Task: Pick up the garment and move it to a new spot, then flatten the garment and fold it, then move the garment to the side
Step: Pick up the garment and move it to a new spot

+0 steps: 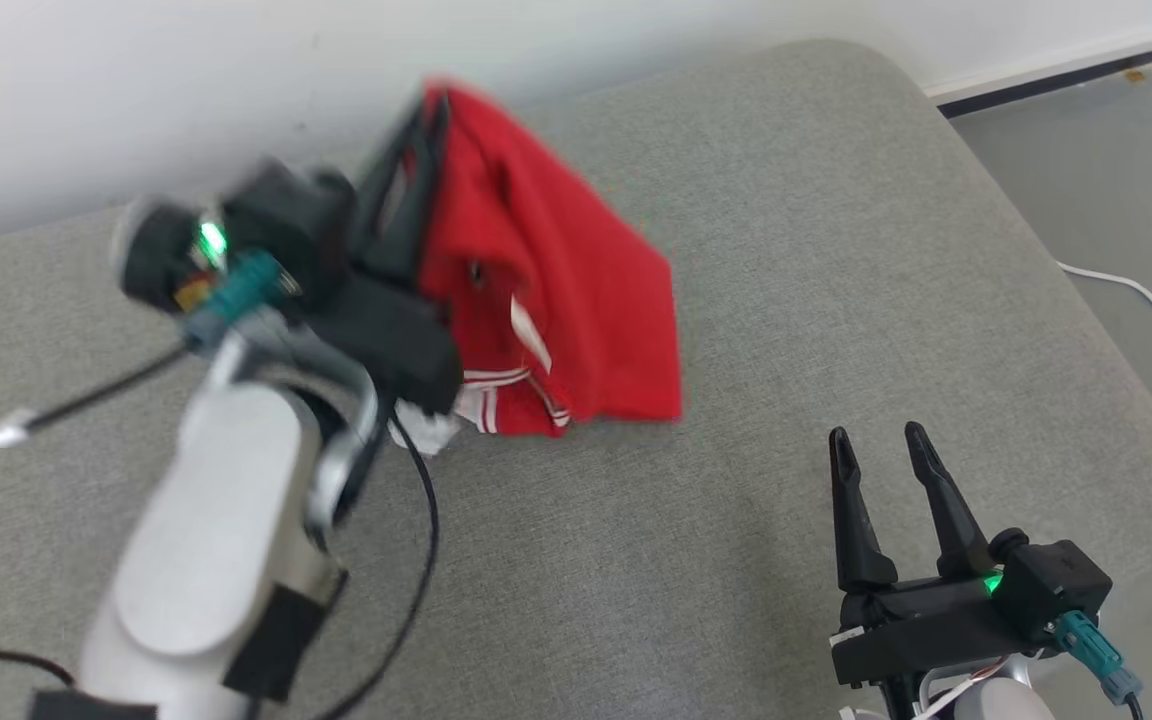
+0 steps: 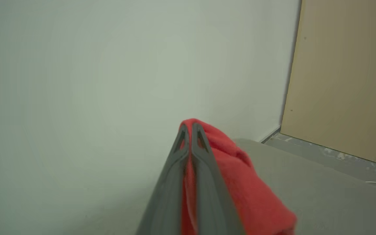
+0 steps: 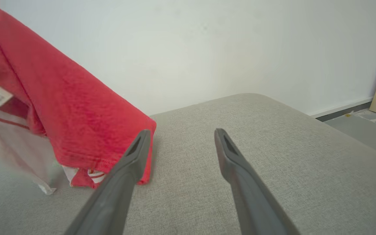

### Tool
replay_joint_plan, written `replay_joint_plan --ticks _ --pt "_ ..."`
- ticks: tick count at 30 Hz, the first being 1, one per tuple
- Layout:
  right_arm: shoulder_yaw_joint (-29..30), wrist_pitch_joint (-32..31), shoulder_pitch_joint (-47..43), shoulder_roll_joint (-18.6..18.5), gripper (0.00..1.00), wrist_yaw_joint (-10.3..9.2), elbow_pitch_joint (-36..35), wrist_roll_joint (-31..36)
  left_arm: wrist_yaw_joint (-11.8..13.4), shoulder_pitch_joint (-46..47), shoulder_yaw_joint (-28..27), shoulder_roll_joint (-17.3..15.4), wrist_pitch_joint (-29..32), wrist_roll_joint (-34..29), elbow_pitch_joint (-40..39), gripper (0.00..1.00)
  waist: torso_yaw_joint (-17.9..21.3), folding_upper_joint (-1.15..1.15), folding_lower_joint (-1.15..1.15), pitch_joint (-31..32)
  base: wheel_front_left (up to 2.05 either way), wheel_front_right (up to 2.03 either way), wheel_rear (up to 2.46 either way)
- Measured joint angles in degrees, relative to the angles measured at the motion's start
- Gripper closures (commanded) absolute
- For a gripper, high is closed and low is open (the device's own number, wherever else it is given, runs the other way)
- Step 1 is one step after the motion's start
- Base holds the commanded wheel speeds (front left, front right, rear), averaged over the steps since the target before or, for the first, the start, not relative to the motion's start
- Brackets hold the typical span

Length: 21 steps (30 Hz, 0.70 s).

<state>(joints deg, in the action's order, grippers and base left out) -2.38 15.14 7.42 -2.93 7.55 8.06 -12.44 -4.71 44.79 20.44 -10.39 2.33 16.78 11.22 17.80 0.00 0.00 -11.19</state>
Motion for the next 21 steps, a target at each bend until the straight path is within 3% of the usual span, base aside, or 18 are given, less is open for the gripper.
replay_joint_plan --ticks 9,11,12,17,21 --pt "0.35 0.0 0.24 -0.01 0.0 0.0 0.76 0.05 -0.36 -10.16 4.31 2.66 -4.35 0.99 17.06 1.0 0.05 0.0 0.0 -0.88 0.0 0.0 0.0" --pt "0.18 0.0 0.38 0.0 0.0 0.0 0.91 0.25 -0.37 -10.62 4.92 3.66 -6.22 1.0 19.31 0.5 -0.43 0.0 0.0 -0.73 0.0 0.0 0.0" --pt "0.23 0.0 0.42 0.01 0.0 0.0 0.92 0.38 -0.6 -10.61 5.25 4.21 -7.3 1.23 19.67 0.0 -0.72 0.0 0.0 -0.61 0.0 0.0 0.0" --pt "0.3 0.0 -0.24 0.02 0.0 0.0 0.91 0.97 -0.74 -9.42 5.24 5.97 -12.47 3.32 17.81 0.0 -2.57 0.0 0.0 0.73 0.0 0.0 0.0" --pt "0.75 0.0 -1.54 -0.01 0.0 0.0 0.86 1.49 0.93 -8.71 4.26 6.1 -13.92 3.5 13.8 0.0 -4.55 0.0 0.0 2.22 0.0 0.0 0.0"
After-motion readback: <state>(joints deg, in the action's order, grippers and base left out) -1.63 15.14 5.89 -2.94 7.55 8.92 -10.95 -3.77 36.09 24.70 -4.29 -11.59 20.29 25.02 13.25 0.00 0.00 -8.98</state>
